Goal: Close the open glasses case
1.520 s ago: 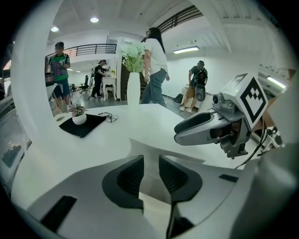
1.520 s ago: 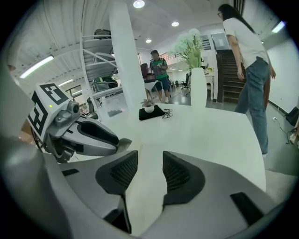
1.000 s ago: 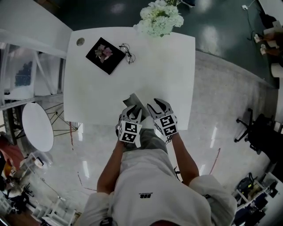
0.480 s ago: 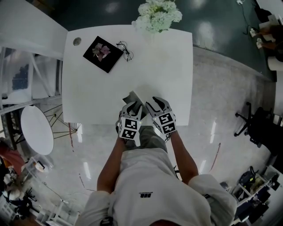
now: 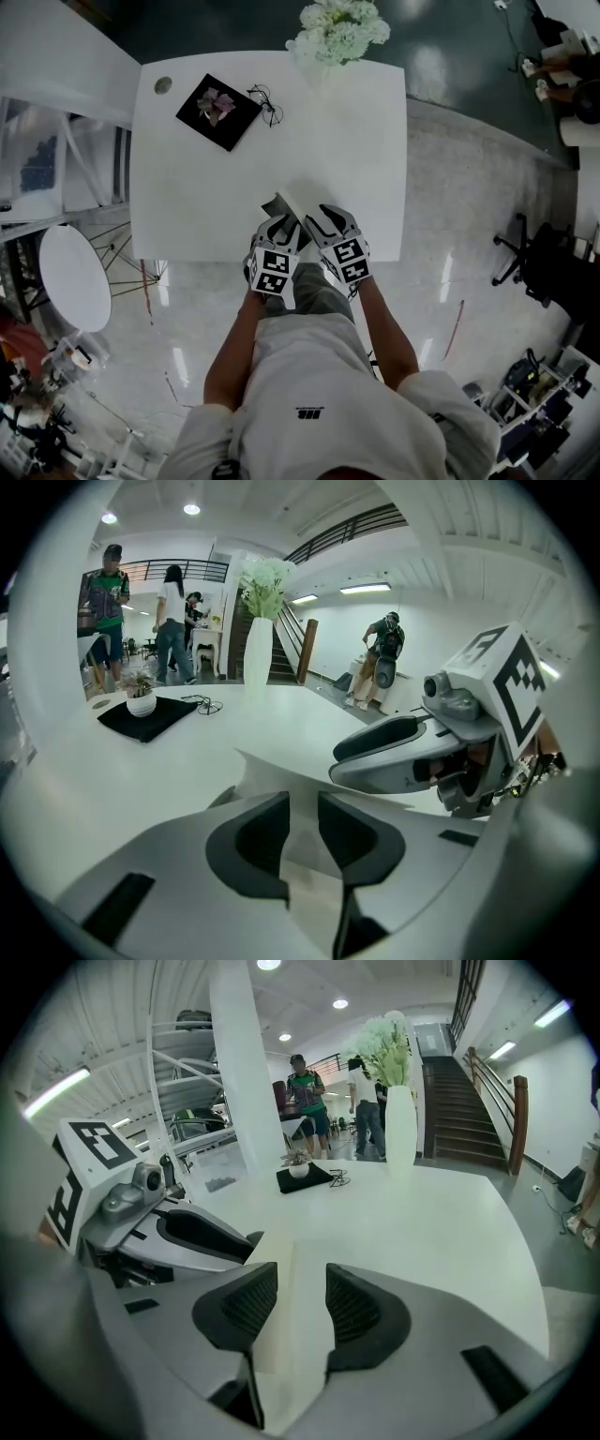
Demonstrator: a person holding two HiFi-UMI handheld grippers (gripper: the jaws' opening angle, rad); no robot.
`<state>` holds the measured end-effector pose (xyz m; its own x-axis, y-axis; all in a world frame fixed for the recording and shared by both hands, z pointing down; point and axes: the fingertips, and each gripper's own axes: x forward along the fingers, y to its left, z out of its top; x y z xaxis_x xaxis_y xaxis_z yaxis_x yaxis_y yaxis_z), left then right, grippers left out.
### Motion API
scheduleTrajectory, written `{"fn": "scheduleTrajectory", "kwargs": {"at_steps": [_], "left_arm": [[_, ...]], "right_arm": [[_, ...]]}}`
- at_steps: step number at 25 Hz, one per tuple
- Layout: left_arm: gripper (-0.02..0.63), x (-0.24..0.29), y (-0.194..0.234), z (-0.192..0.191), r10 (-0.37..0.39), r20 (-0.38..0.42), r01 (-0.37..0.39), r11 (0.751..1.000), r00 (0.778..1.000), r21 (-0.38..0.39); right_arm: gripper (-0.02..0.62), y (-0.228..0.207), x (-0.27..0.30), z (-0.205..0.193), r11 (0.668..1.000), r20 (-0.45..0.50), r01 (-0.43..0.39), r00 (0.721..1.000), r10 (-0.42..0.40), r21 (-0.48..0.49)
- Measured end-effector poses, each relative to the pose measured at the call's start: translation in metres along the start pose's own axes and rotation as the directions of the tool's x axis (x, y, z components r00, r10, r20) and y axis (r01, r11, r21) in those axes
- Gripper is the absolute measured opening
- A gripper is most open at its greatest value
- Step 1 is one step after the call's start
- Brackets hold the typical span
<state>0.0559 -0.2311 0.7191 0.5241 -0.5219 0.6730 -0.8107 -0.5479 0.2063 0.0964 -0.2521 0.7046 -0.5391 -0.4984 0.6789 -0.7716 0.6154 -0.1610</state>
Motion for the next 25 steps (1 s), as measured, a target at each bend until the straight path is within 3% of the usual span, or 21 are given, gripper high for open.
{"fn": "scheduleTrajectory", "kwargs": {"at_steps": [25], "left_arm": [[0.101,-0.016,0.006,-0.018,-0.002,0.006,0.002,1.000,1.000,-0.015]], "right_arm": [[0.152,0.026,-0.001,-0.006,1.000,-0.018,0.017,1.000,-0.017,-0.010]]}}
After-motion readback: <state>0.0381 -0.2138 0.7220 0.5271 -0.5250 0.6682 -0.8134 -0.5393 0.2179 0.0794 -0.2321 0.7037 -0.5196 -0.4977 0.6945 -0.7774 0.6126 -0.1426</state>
